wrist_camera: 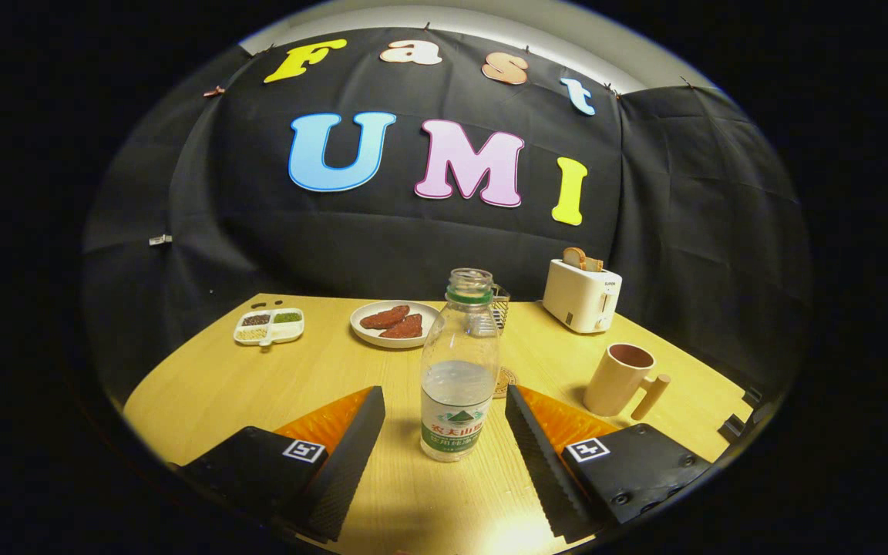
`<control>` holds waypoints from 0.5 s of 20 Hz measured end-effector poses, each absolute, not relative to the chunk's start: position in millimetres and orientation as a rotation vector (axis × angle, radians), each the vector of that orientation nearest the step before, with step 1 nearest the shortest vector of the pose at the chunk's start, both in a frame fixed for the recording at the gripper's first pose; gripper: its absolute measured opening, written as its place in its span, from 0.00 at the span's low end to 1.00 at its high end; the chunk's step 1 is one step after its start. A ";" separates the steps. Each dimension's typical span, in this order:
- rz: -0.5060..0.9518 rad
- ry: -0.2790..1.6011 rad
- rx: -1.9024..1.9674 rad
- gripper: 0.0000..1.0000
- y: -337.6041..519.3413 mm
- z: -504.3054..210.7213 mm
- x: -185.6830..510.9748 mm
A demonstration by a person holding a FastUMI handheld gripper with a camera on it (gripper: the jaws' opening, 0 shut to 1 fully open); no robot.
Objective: Take the bottle from table, then pour the juice into the cup, finally place the bottle on the coaster
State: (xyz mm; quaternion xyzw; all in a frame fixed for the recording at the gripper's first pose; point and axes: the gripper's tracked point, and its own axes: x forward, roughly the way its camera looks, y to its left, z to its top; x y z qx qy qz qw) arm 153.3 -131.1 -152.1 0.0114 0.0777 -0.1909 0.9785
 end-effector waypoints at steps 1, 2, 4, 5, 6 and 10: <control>-0.389 0.160 0.021 0.97 -133.6 -156.8 158.3; -0.395 0.160 0.024 0.97 -137.1 -160.5 164.0; -0.413 0.157 0.037 0.97 -144.0 -165.5 173.1; -0.427 0.154 0.044 0.97 -148.6 -167.0 178.1; -0.436 0.155 0.056 0.97 -152.0 -170.3 182.6; -0.462 0.162 0.064 0.97 -160.8 -178.7 196.8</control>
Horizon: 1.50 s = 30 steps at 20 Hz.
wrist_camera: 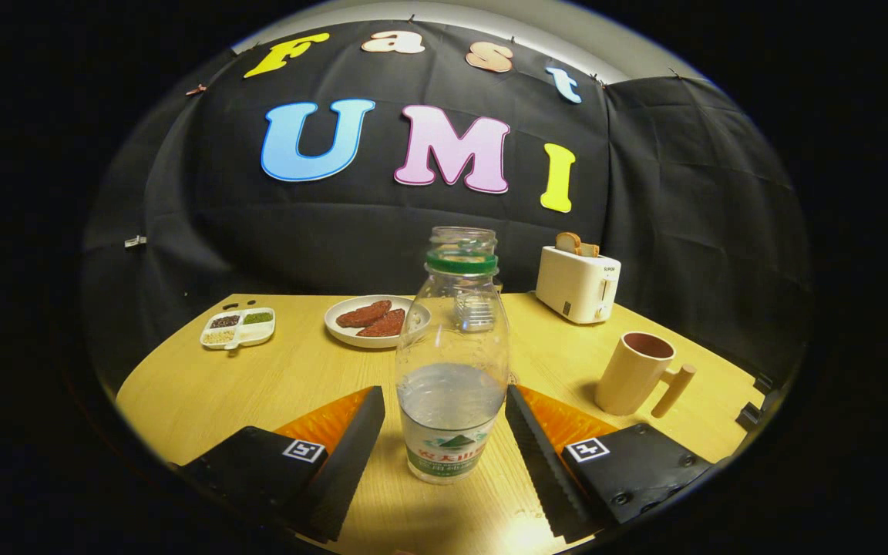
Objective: Take the bottle from table, then pour the juice into the cup, finally place the bottle on the coaster
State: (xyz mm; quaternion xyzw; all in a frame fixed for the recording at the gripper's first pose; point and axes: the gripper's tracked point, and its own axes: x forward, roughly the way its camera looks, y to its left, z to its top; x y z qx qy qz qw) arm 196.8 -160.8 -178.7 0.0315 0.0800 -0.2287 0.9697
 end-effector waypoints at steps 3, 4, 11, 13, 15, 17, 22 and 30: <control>-0.465 0.180 0.049 0.97 -162.2 -186.0 201.8; -0.465 0.182 0.044 0.97 -161.5 -186.7 203.0; -0.433 0.206 0.089 0.75 -154.3 -188.9 212.8; -0.420 0.216 0.124 0.74 -155.0 -185.9 213.6; -0.406 0.198 0.155 0.74 -156.9 -177.2 207.4; -0.397 0.168 0.191 0.73 -164.0 -164.5 207.0; -0.350 0.122 0.393 0.73 -176.5 -139.0 200.8; -0.194 0.145 0.684 0.73 -184.4 -116.0 196.2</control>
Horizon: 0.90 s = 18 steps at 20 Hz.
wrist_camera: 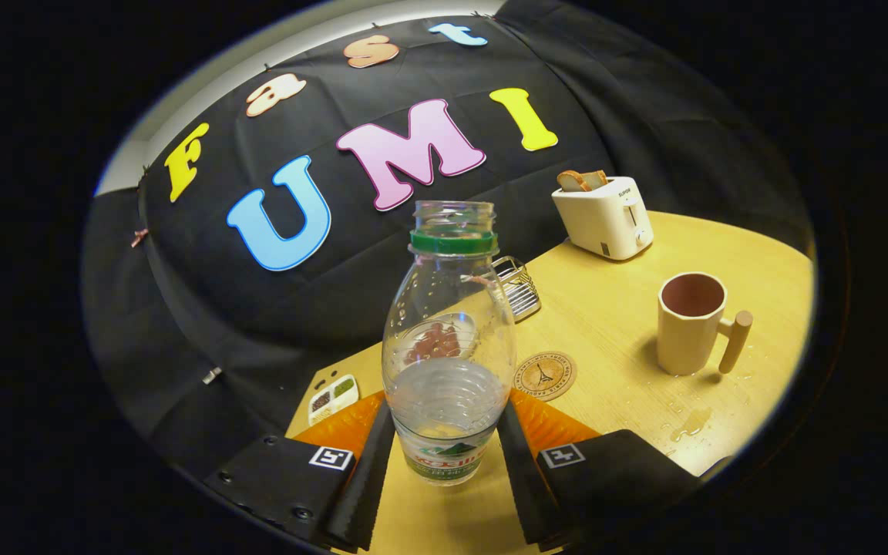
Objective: Take the bottle from table, then pour the juice into the cup, finally place the bottle on the coaster
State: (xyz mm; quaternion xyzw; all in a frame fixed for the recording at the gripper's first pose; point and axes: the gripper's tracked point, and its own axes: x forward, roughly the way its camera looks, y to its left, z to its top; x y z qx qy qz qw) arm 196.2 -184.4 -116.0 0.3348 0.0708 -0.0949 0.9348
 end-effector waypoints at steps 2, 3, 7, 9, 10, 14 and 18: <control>-0.161 0.155 0.745 0.73 -188.1 -114.3 195.0; -0.149 0.158 0.772 0.73 -192.0 -112.8 194.2; -0.125 0.151 0.913 0.73 -220.2 -112.9 190.8; -0.127 0.135 0.990 0.73 -235.6 -113.8 189.8; -0.134 0.132 1.015 0.73 -242.2 -115.9 188.1; -0.148 0.136 1.082 0.73 -267.4 -127.3 183.6; -0.168 0.175 1.149 0.73 -281.3 -146.1 184.5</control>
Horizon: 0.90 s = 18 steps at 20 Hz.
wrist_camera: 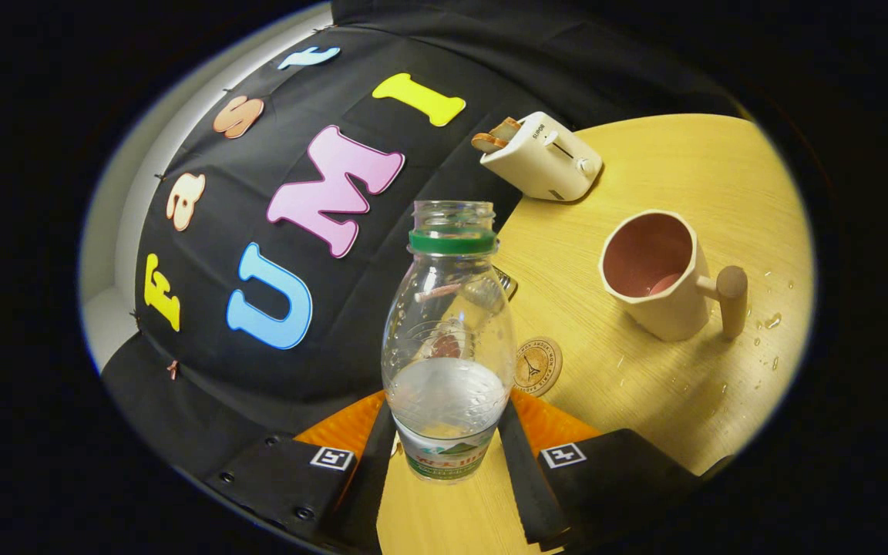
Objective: Take the bottle from table, then pour the juice into the cup, finally place the bottle on the coaster
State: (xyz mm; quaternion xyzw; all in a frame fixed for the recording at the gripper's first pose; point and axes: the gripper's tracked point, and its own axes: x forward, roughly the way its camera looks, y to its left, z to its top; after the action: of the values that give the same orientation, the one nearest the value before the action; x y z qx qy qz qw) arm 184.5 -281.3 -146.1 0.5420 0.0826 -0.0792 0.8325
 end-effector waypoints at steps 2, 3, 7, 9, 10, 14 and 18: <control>-0.185 0.185 1.214 0.73 -286.2 -150.7 186.7; -0.193 0.180 1.247 0.73 -288.1 -151.2 188.4; -0.218 0.164 1.342 0.73 -296.6 -151.8 194.6; -0.225 0.169 1.393 0.73 -298.9 -154.7 198.2; -0.233 0.172 1.414 0.73 -300.6 -157.7 199.6; -0.262 0.179 1.512 0.73 -305.0 -164.7 204.3; -0.292 0.193 1.599 0.73 -306.5 -172.9 208.3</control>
State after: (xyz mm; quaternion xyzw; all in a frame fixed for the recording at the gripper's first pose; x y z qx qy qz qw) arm 208.3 -306.5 -172.9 0.7131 0.0863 -0.1301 0.6835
